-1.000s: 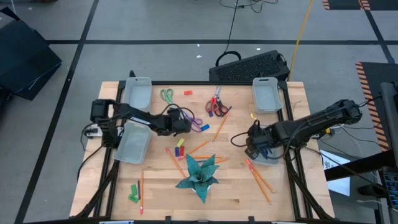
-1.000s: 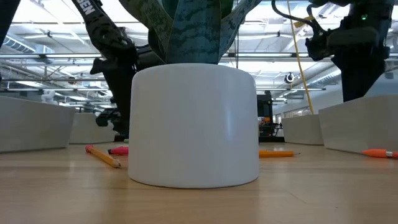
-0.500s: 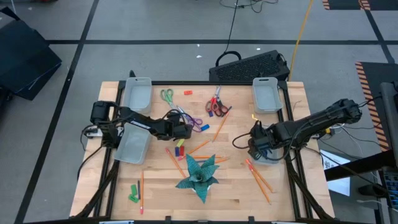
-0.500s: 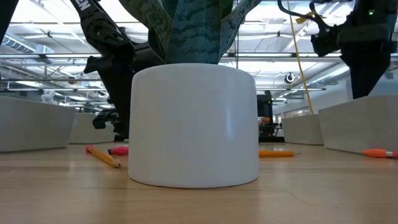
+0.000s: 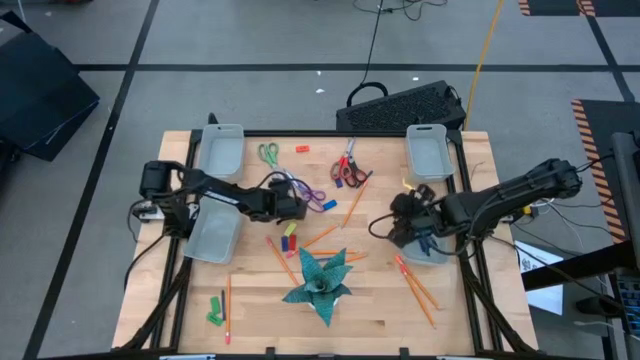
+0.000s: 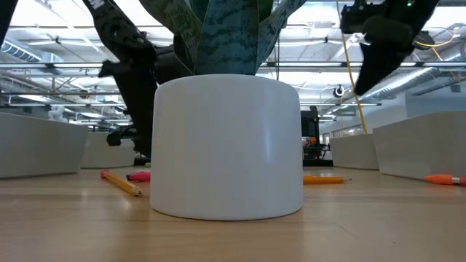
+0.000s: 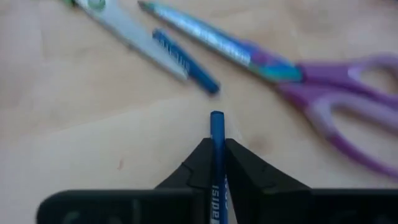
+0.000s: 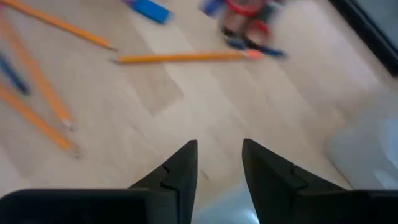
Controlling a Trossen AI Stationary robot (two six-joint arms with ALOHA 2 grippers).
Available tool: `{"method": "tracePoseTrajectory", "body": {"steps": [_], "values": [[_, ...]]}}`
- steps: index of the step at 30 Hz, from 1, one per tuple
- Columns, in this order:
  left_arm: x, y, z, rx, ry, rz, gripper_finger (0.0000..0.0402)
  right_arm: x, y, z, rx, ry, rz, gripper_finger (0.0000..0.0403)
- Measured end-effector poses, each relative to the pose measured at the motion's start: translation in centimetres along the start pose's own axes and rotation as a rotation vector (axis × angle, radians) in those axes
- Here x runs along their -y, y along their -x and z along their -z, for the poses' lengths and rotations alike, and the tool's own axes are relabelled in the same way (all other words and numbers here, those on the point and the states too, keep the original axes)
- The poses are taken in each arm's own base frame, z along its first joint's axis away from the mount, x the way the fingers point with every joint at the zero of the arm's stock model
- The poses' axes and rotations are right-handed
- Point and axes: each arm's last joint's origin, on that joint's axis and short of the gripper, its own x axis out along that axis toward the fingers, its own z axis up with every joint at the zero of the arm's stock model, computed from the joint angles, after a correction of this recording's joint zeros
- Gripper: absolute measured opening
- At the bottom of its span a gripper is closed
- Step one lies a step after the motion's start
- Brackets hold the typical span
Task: Sort crayons/erasers/pens/pencils in bins
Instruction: Put the blue crayon into the bottom right gray bin
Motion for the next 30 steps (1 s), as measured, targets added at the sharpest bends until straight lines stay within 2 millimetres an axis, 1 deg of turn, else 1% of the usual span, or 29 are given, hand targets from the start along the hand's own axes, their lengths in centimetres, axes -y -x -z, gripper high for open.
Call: {"method": "tracePoseTrajectory", "body": {"steps": [4, 9, 13, 16, 19, 22, 23, 27, 30], "values": [[-0.3, 2.1, -1.1, -0.009, -0.026, 0.058, 0.0034, -1.6, -1.3, -0.6, 0.18, 0.06, -0.14, 0.0127], [-0.4, 6.4, -2.5, 0.064, -0.059, 0.19, 0.0015, -3.2, -1.7, -2.2, 0.554, 0.147, -0.27, 0.0151], [0.2, 10.3, -3.0, 0.2, -0.137, 0.366, 0.0023, -3.3, -1.9, -2.1, 0.775, 0.177, -0.3, 0.0175], [1.4, 12.9, -3.1, 0.326, -0.205, 0.528, 0.0029, -3.0, -1.9, -1.7, 0.921, 0.164, -0.327, 0.0191], [2.9, 15.1, -3.0, 0.49, -0.31, 0.677, 0.0026, -2.7, -2.4, -1.2, 1.001, 0.143, -0.367, 0.0197], [4.1, 16.3, -2.7, 0.611, -0.389, 0.782, 0.0023, -2.7, -2.3, -1.4, 1.033, 0.096, -0.389, 0.0196], [4.5, 16.4, -2.5, 0.637, -0.411, 0.796, 0.0023, -2.8, -2.2, -1.4, 1.041, 0.097, -0.403, 0.0195], [6.1, 16.6, -1.9, 0.758, -0.449, 0.91, 0.0028, -3.6, -2.4, -1.5, 1.092, 0.111, -0.554, 0.0187], [7.1, 16.4, -1.6, 0.831, -0.475, 1.016, 0.0029, -4.1, -3.0, -1.6, 1.103, 0.064, -0.584, 0.0185]]}}
